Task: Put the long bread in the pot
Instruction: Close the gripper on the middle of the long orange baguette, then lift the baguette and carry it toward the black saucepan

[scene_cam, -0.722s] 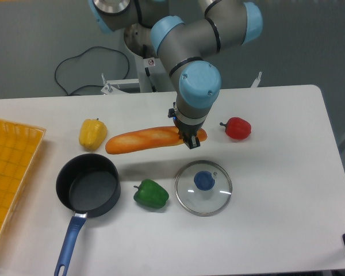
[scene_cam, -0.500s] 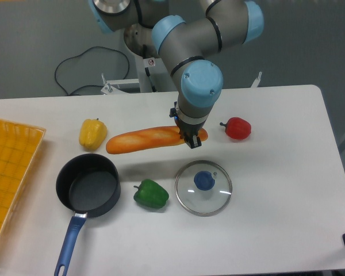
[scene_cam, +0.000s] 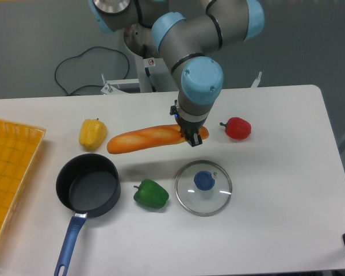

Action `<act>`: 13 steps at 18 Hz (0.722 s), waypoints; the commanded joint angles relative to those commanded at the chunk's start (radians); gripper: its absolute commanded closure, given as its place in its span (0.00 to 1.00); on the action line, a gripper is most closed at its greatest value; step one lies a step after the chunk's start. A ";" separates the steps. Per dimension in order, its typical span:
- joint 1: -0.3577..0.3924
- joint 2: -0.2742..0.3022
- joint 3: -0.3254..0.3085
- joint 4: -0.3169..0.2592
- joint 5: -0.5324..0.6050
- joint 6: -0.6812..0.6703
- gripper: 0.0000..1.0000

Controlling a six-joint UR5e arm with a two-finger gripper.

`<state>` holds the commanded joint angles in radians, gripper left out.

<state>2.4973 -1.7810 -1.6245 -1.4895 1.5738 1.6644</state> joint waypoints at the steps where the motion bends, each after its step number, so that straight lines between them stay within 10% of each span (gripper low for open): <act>1: -0.002 0.006 0.000 -0.002 0.011 -0.003 1.00; 13: -0.081 -0.029 0.052 0.005 0.018 -0.225 1.00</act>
<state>2.4161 -1.8101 -1.5723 -1.4849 1.5923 1.4391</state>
